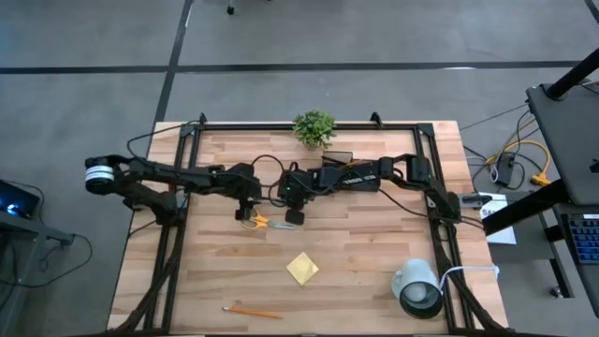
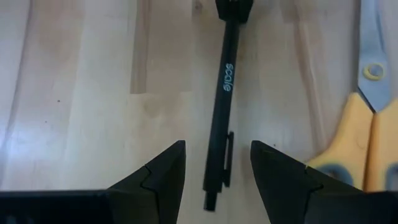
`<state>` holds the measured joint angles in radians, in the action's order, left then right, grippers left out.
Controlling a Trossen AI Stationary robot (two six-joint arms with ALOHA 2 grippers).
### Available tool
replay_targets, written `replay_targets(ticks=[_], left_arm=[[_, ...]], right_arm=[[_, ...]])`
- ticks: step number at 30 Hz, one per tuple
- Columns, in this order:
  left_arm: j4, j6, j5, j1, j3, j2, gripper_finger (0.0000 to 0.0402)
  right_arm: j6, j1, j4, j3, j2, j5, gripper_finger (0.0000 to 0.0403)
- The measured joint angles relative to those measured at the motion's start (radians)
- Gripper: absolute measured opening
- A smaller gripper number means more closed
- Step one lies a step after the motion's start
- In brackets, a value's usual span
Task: Pick and place office supplies into organizer
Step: Put the black pen into the desk organizer
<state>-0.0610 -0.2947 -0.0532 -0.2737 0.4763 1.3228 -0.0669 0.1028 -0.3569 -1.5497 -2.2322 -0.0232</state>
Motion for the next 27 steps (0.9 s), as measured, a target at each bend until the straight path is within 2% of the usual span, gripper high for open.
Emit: replay_targets(ticks=[6,17,23,27], left_arm=[[0.001,-0.004,0.000,0.000,0.021,0.041,0.0153],[-0.003,-0.038,-0.012,0.000,0.028,0.080,0.0032],[-0.122,-0.065,0.045,0.000,0.106,0.037,0.0033],[-0.274,-0.139,0.162,-0.002,0.208,-0.026,0.0033]], right_arm=[[0.018,0.000,0.004,0.000,0.000,-0.001,0.0023],[0.018,0.000,0.010,0.000,0.003,-0.003,0.0026],[0.000,-0.002,-0.073,0.003,0.073,0.015,0.0067],[-0.100,-0.011,-0.240,0.002,0.186,0.067,0.0093]])
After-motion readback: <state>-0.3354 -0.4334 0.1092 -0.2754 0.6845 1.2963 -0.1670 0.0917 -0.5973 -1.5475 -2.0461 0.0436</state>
